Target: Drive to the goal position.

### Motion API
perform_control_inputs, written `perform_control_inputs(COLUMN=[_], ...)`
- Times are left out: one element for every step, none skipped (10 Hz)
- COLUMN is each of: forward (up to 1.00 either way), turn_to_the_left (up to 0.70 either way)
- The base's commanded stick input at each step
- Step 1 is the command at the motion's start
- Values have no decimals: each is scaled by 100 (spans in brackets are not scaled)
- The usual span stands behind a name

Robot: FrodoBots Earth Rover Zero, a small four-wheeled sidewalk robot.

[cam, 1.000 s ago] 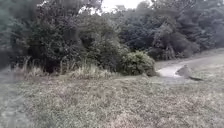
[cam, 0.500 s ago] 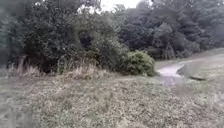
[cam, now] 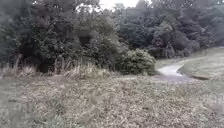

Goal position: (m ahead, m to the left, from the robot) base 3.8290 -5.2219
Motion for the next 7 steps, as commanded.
perform_control_inputs(forward=[0, 0, 0, 0, 0, 0, 0], turn_to_the_left=[-45, -43, -41, 0, 0, 0, 0])
